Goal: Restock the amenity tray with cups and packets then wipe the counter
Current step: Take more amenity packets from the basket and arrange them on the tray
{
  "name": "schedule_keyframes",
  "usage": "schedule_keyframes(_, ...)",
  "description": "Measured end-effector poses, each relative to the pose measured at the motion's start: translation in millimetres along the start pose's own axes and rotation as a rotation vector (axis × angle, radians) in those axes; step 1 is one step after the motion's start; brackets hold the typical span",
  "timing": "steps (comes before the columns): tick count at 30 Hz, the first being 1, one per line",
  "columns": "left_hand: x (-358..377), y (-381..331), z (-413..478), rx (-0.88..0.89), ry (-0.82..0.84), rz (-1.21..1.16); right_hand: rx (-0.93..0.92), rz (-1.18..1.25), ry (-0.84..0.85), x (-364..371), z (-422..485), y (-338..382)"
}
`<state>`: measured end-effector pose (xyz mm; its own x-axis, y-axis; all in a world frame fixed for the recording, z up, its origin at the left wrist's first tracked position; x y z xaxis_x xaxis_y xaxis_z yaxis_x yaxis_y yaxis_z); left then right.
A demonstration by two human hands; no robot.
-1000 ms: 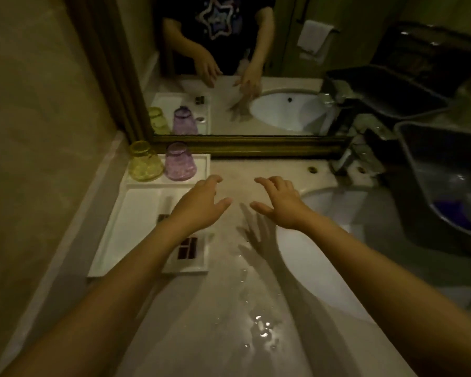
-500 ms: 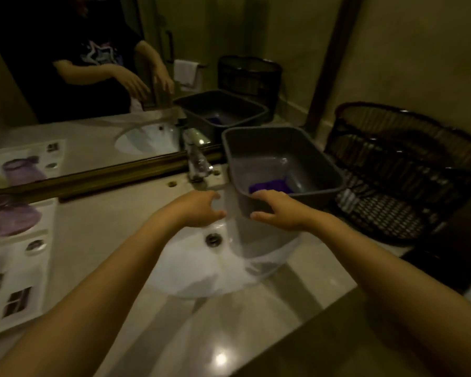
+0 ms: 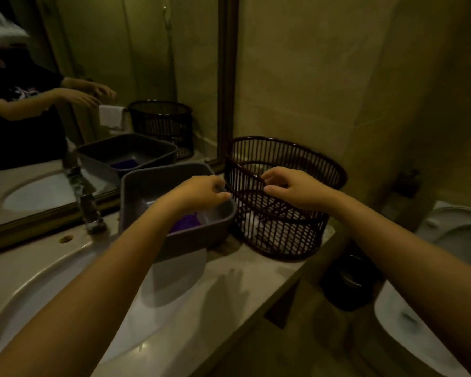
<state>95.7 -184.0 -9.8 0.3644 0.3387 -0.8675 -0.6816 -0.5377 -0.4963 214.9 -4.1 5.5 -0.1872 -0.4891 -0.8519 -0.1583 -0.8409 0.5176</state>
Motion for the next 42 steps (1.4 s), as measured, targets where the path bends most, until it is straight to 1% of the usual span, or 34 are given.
schedule_keyframes(5, -3.7, -29.8, 38.1, 0.025, -0.051, 0.034, 0.031, 0.072, -0.091, -23.6, 17.1, -30.5)
schedule_keyframes(9, 2.2, -37.3, 74.4, 0.023, -0.127, 0.028, 0.057, 0.048, -0.104, -32.1, 45.7, -56.5)
schedule_keyframes(12, 5.6, -36.9, 104.0, 0.019, -0.140, 0.049, 0.068, 0.012, -0.076, -35.0, 70.8, -74.8)
schedule_keyframes(15, 10.3, -33.9, 142.8, -0.008, -0.155, 0.046, 0.068, -0.044, 0.017, -35.7, 105.2, -97.2)
schedule_keyframes(20, 22.4, -25.0, 206.0, -0.096, -0.212, 0.062, 0.046, -0.201, 0.262, -30.4, 159.1, -122.1)
schedule_keyframes(27, 35.8, 0.4, 266.7, -0.100, -0.204, 0.240, 0.007, -0.378, 0.504, -8.7, 207.0, -155.4)
schedule_keyframes(30, 42.0, 17.0, 274.9, -0.131, -0.206, 0.296, -0.071, -0.548, 0.611, 8.6, 233.3, -161.1)
schedule_keyframes(32, 46.1, 26.5, 275.6, -0.160, -0.203, 0.341, -0.125, -0.618, 0.685, 21.8, 255.7, -160.5)
schedule_keyframes(34, 48.9, 29.7, 276.1, -0.168, -0.202, 0.367, -0.135, -0.603, 0.705, 33.7, 281.6, -158.4)
schedule_keyframes(36, 48.5, 30.2, 275.3, -0.177, -0.225, 0.361, -0.138, -0.576, 0.682, 46.6, 307.2, -157.6)
schedule_keyframes(38, 45.2, 33.2, 272.2, -0.210, -0.245, 0.311, -0.154, -0.583, 0.685, 63.4, 329.1, -160.6)
schedule_keyframes(42, 42.6, 40.1, 266.7, -0.263, -0.225, 0.203, -0.191, -0.649, 0.745, 101.5, 358.0, -181.1)
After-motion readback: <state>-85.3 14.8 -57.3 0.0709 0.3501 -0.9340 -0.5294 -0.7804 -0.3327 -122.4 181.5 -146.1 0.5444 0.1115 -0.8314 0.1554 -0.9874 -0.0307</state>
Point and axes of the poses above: each hand's wrist, its own z-axis towards the middle knuckle, its own x-axis out of the palm, y = z × x, the point moved 1 cm from there along z, towards the middle knuckle, and after that the axes turned 2 degrees about x, right-handed, at the moved point
